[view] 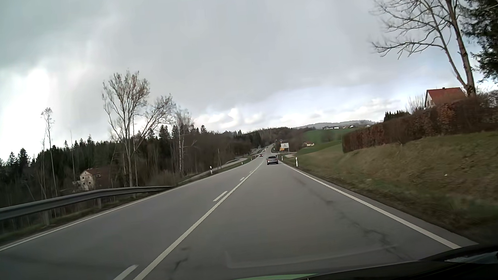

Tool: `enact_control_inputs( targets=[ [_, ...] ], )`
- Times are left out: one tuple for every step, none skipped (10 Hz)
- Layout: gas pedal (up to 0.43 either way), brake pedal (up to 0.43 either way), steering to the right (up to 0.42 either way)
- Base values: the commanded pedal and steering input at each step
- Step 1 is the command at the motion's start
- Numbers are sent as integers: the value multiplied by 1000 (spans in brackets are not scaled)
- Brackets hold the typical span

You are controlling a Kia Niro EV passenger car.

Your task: Follow the waypoints while adhering to traffic rules and regulations

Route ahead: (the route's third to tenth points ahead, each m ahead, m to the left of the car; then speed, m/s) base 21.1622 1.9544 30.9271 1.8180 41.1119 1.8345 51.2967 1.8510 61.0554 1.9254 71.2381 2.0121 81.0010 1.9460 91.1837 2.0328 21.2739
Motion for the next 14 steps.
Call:
enact_control_inputs(
  targets=[
    [87, 0, -5],
    [87, 0, -5],
    [87, 0, -5],
    [87, 0, -5],
    [87, 0, -5],
    [87, 0, -5],
    [87, 0, -5],
    [87, 0, -5],
    [87, 0, -5],
    [87, 0, -5],
    [87, 0, -4],
    [87, 0, -3],
    [87, 0, -3],
    [87, 0, -3]
  ],
)
